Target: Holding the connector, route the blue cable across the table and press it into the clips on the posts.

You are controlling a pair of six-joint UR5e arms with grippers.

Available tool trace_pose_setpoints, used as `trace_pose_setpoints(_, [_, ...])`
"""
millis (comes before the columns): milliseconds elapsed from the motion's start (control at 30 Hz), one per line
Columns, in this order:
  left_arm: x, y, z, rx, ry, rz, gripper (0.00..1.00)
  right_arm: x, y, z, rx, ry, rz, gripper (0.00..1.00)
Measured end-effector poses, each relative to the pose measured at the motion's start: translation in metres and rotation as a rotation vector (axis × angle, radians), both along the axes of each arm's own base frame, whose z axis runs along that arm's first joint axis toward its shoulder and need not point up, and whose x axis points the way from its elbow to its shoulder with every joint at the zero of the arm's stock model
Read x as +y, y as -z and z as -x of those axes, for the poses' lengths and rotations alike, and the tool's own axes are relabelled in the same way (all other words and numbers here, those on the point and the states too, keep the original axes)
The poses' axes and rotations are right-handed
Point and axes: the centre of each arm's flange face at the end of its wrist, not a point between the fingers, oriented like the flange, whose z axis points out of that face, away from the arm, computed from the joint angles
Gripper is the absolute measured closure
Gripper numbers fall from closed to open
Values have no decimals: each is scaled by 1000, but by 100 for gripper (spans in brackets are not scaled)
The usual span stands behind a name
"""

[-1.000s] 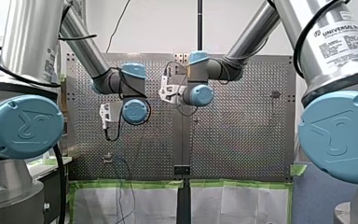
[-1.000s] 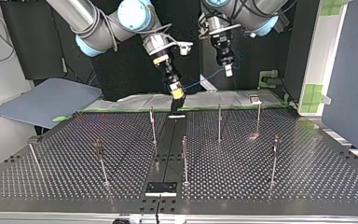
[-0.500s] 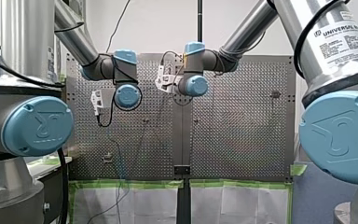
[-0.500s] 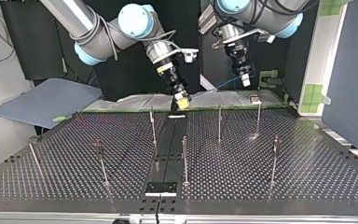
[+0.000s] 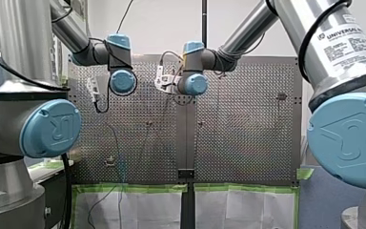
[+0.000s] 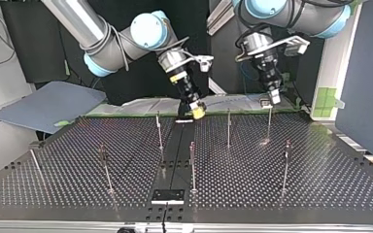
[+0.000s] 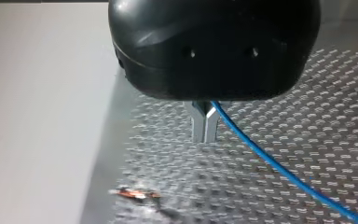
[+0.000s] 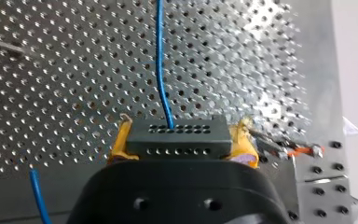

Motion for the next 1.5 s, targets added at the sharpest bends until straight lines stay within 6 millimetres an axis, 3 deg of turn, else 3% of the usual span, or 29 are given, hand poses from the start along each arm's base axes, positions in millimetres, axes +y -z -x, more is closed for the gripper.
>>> trace_pose_setpoints(167, [7,-21,-7,-47,-10,8,100,-1,-6,-10,7,-9,-5,100])
trace_pose_setpoints(500, [12,-14,-32,-47,-2,-1,100,-2,-39,-25,6,-38,-3,100])
trace_pose_setpoints(700, [20,-27,-44,-72,-17,3,100,-1,-60,-36,-17,-54,15,100])
trace_pose_setpoints(933, [30,-45,-58,-107,-39,5,100,-7,-67,-48,-25,-58,21,100])
trace_pose_setpoints(1500, [76,-59,-87,-141,-49,-15,100,-21,-95,-70,-56,-70,44,100])
